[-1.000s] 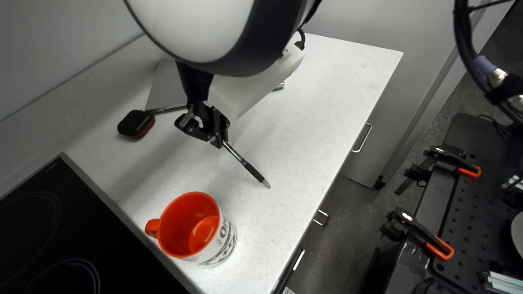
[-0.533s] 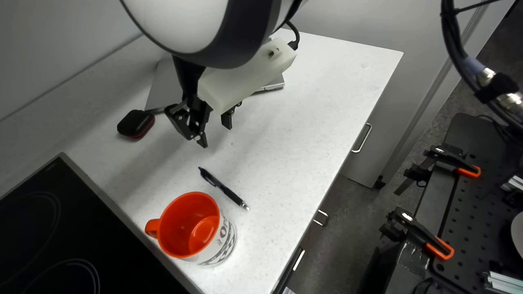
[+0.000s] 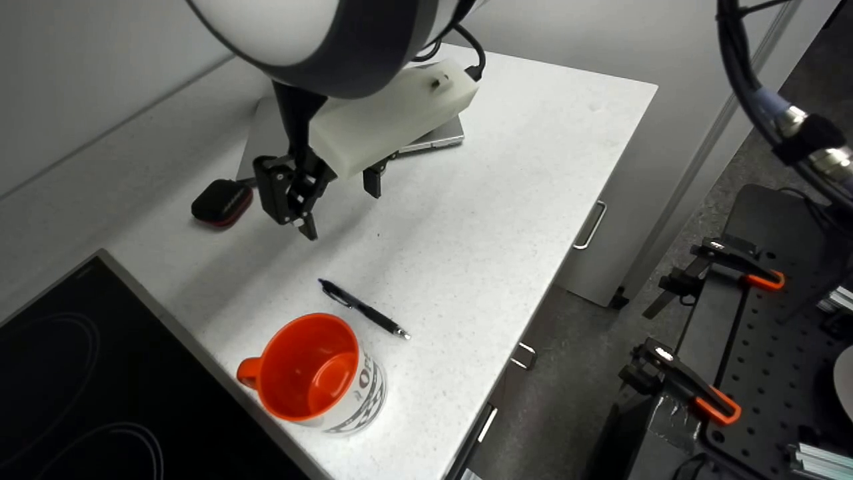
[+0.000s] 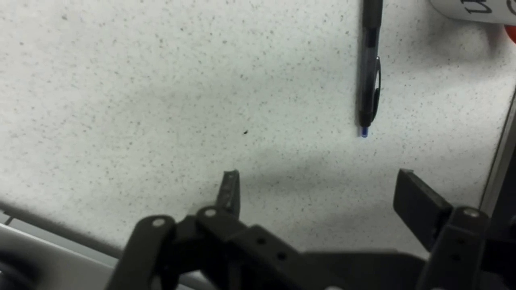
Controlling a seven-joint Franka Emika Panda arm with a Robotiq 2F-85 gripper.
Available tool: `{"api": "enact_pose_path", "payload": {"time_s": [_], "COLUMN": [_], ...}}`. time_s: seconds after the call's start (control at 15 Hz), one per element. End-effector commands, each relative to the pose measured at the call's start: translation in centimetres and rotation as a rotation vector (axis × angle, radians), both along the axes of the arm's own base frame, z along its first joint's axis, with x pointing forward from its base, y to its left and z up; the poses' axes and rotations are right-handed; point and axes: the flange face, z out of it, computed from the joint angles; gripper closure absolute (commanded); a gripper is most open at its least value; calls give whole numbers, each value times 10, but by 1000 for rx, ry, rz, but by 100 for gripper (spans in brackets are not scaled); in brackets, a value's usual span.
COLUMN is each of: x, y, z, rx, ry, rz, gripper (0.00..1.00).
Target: Pick up the pen from the mug cup and put it on the table.
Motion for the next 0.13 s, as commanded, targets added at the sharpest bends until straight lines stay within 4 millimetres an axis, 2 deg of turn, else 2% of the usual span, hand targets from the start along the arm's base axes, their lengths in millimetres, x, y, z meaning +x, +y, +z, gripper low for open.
{"api": "enact_pose_path", "payload": {"time_s": [0.0, 0.07], "x": [0, 0], "y": [0, 0], "z": [0, 0], "rx": [0, 0], "ry": [1, 2], "rz": [0, 0], "gripper": [0, 0]}}
